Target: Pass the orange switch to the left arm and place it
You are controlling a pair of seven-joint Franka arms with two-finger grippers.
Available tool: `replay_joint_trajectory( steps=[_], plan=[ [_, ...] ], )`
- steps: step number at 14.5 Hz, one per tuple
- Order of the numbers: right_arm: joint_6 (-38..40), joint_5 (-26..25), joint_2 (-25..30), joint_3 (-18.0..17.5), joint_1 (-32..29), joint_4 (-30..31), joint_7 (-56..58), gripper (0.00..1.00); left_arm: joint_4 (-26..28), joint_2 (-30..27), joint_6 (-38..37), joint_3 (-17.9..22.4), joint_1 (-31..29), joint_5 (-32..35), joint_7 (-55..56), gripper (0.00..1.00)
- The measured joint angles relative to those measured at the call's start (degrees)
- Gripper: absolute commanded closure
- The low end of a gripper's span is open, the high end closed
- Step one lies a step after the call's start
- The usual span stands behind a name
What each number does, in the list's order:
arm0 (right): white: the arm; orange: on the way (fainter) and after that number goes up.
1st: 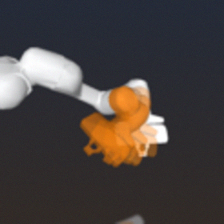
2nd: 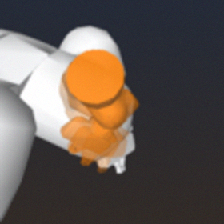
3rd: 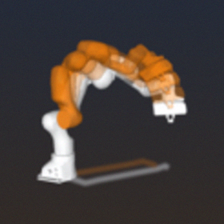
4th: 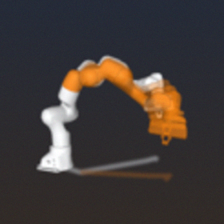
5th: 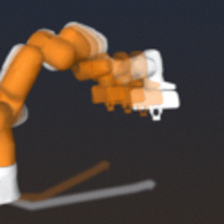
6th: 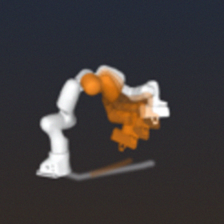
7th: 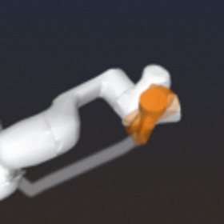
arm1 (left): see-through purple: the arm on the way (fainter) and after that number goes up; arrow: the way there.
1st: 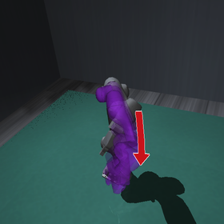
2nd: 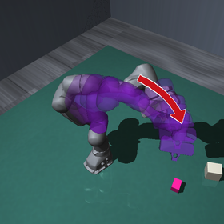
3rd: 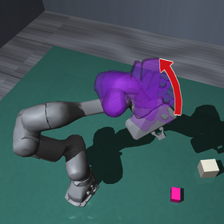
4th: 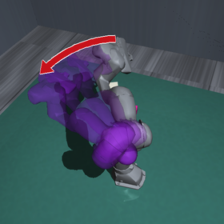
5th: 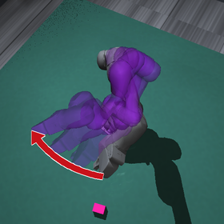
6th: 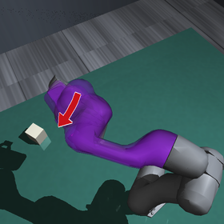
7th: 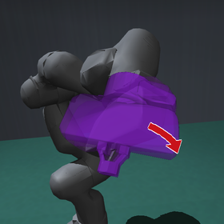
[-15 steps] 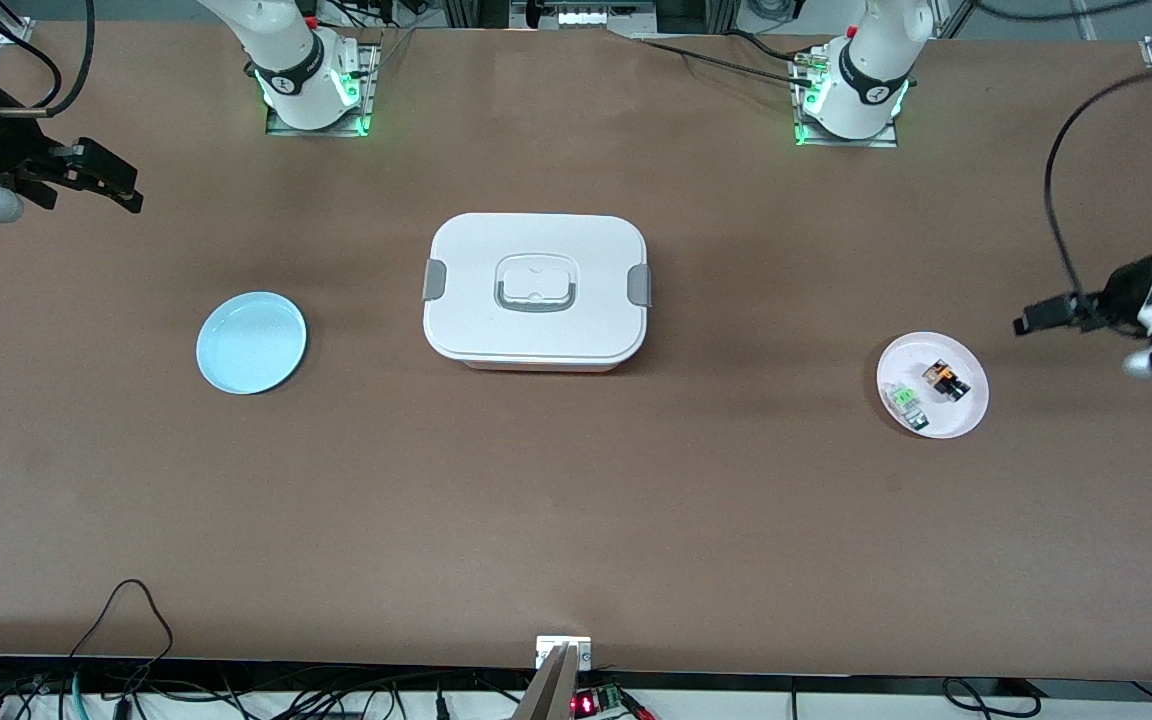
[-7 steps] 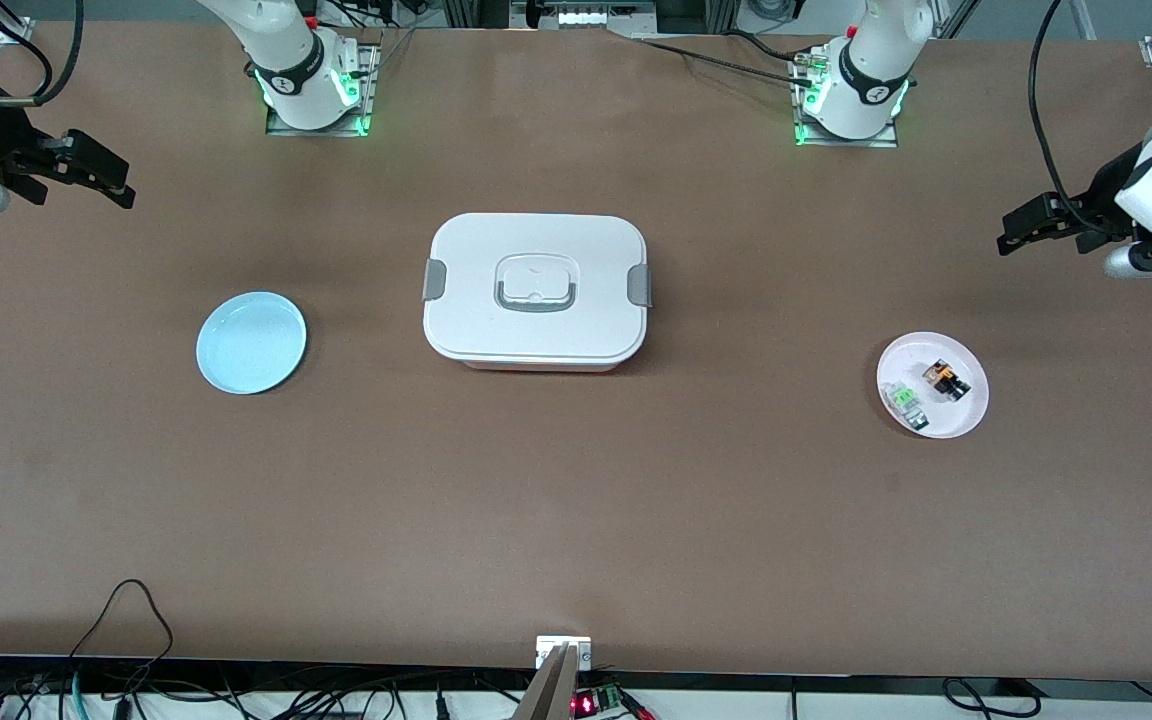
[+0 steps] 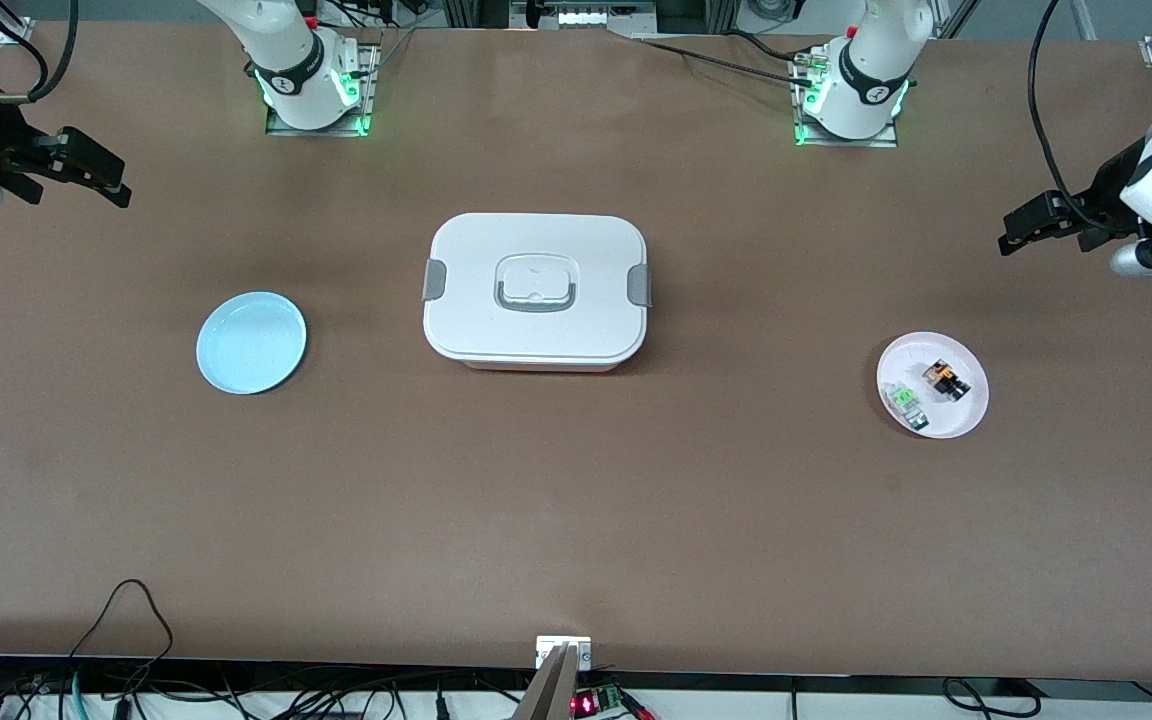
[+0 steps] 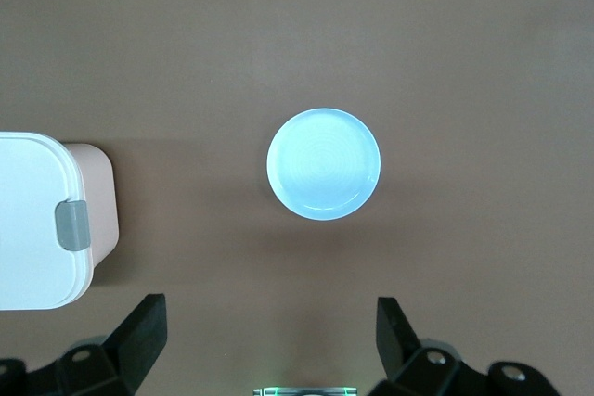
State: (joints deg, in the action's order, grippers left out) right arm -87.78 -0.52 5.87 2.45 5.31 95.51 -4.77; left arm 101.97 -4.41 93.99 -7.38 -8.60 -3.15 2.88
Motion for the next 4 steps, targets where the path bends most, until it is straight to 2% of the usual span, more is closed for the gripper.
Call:
replay_joint_trajectory(
  steps=[4],
  plan=[
    [0.02, 0.00, -0.01, 0.00, 0.00, 0.00, 0.00, 0.00, -0.17, 0.00, -0.39, -0.30, -0.10, 0.00, 0.15, 0.00]
  ],
)
